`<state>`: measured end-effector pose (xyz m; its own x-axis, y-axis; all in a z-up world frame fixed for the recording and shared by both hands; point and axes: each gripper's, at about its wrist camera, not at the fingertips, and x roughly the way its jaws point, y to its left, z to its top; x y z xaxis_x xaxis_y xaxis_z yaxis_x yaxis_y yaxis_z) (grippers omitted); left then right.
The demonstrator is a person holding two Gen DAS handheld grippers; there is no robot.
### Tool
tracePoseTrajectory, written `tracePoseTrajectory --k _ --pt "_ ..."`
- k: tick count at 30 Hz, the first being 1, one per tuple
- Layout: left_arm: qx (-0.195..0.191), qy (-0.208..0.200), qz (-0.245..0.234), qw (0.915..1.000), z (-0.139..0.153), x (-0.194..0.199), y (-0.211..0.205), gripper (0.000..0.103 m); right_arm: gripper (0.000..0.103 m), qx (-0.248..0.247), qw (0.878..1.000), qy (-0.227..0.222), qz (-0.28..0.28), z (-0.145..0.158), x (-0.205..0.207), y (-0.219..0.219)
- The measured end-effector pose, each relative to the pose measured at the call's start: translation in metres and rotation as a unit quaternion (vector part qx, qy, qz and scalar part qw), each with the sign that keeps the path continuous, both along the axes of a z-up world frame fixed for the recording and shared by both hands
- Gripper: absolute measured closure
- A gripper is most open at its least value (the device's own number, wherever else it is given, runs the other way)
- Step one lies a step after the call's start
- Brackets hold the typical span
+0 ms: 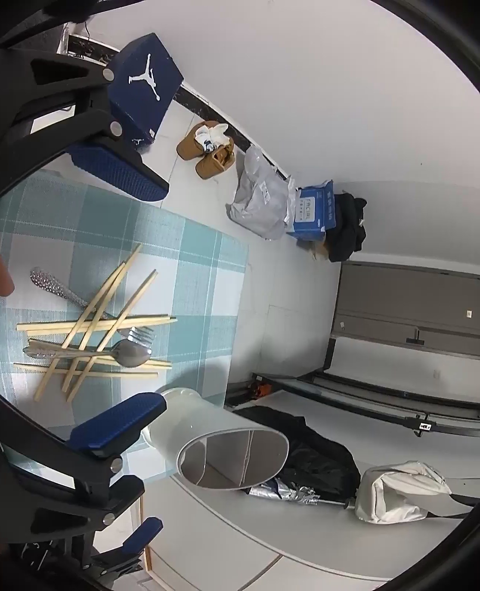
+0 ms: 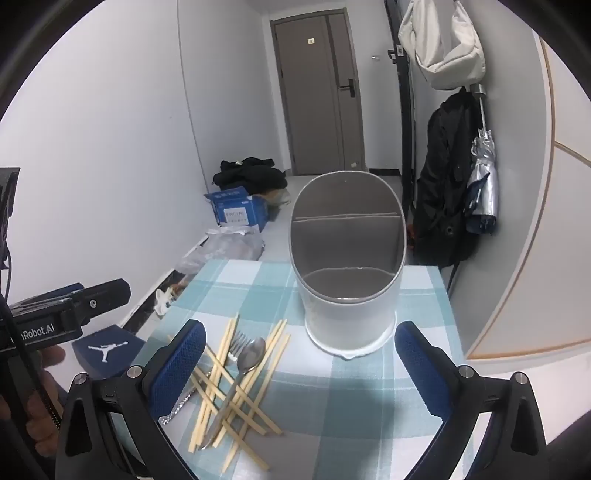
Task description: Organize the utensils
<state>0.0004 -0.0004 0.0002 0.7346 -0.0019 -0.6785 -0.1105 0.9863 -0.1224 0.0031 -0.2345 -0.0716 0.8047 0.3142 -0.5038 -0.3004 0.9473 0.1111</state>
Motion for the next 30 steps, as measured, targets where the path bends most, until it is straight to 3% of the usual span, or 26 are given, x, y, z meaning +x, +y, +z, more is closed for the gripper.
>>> tracePoseTrajectory --k 8,12,30 --pt "0.006 0.006 0.011 0.9999 0.003 0.007 -0.015 0.001 0.000 -0.005 1.000 -0.003 -0.003 0.002 0.000 0.000" --pt "-0.016 0.001 -0.001 0.9999 -0.001 0.002 0.000 0.001 0.000 0.003 1.000 -0.007 0.001 0.004 -0.002 -0.002" --pt "-0.028 0.009 0.008 0.9995 -0.007 0.002 0.003 0.001 0.000 0.001 1.000 -0.009 0.002 0.005 0.000 -0.002"
